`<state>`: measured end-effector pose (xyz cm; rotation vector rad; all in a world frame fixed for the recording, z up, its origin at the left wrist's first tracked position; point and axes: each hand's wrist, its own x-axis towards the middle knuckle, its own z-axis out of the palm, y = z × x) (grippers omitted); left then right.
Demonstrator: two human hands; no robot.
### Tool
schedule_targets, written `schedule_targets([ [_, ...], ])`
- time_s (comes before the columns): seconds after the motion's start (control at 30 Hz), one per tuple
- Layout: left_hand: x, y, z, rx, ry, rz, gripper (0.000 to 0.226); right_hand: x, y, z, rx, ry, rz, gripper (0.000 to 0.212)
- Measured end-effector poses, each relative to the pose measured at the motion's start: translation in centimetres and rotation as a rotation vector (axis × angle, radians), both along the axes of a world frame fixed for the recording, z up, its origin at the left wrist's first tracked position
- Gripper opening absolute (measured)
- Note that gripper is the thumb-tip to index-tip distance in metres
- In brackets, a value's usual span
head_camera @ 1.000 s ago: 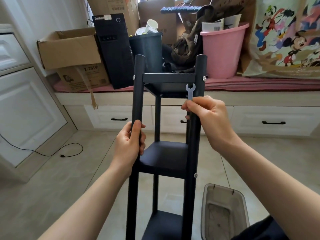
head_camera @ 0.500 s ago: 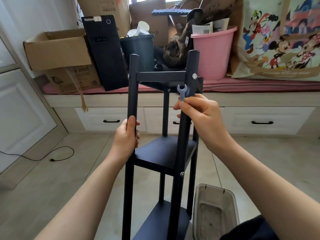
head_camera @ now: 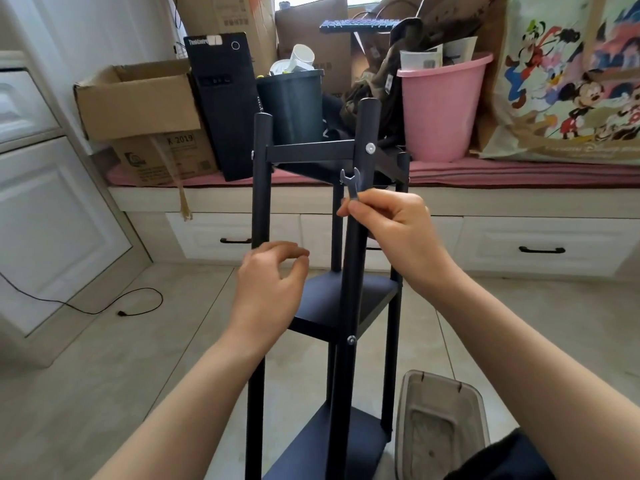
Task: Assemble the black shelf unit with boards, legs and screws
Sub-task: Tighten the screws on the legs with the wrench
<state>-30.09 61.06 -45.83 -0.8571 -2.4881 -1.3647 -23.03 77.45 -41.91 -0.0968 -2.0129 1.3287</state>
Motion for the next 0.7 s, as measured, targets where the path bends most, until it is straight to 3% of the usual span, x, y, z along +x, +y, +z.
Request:
schedule_targets([
  [0.07, 0.3, 0.0, 0.2, 0.069, -0.075, -0.065, 0.019, -0.2, 0.0, 0.1, -0.031, 0.012, 0.05, 0.021],
  [0.2, 1.1, 0.5, 0.1, 0.207, -0.418, -0.351, 0.016, -0.3, -0.5, 0.2, 0.005, 0.019, 0.089, 0.019],
  [0.27, 1.5, 0.9, -0.2, 0.265, -0.51, -0.381, 0.017, -0.4, -0.7, 0.3, 0.007, 0.008, 0.102, 0.019],
  [0.47, 1.5, 1.1, -0.3, 0.313, -0.579, -0.345, 0.018, -0.5, -1.4, 0.7, -0.123, -0.005, 0.158, 0.024],
  [0.7, 1.1, 0.3, -0.3, 0.39, -0.46, -0.311, 0.04, -0.4, -1.3, 0.8, -0.232, -0.024, 0.081, 0.031],
])
